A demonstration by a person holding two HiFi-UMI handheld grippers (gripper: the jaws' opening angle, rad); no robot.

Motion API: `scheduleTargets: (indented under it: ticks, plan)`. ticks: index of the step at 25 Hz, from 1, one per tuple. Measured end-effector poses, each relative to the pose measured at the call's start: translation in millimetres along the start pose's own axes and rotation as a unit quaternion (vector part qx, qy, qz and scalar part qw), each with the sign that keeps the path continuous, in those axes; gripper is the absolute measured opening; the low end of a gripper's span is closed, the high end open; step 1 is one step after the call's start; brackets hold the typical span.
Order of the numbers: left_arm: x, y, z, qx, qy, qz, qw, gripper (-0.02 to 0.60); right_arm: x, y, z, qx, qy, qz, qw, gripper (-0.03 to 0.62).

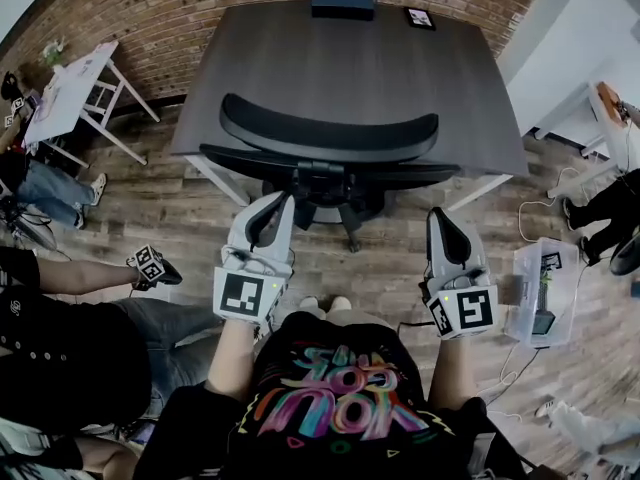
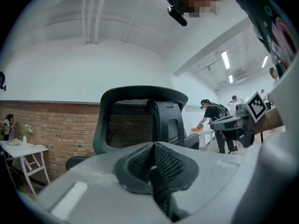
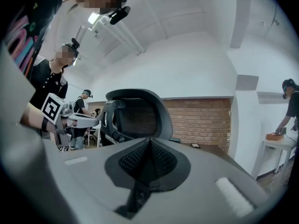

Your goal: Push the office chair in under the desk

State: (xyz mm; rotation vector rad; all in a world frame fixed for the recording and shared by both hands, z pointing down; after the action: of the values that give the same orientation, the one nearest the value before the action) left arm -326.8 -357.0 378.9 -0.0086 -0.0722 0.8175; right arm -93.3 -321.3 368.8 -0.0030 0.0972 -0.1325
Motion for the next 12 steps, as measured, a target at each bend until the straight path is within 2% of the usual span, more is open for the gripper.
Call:
scheduleTargets:
  ticks: [12]
  plan:
    - [7,-8,8,-0.007,0.009,0.011,0.9999,0.002,12,8,10,-0.008,-0.029,0.021,0.999,0.002]
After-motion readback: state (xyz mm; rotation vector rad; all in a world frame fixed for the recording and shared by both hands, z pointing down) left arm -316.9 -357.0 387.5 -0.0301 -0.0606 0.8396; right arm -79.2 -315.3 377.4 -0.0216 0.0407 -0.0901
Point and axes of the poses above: the fingertips, and each gripper's own axes: y backward along the fingers, x to its right, z out of its underside, the point moved 1 cm from there along y, backward along the fingers, and after that the axes turned 14 degrees about z, right-handed, at the moved point
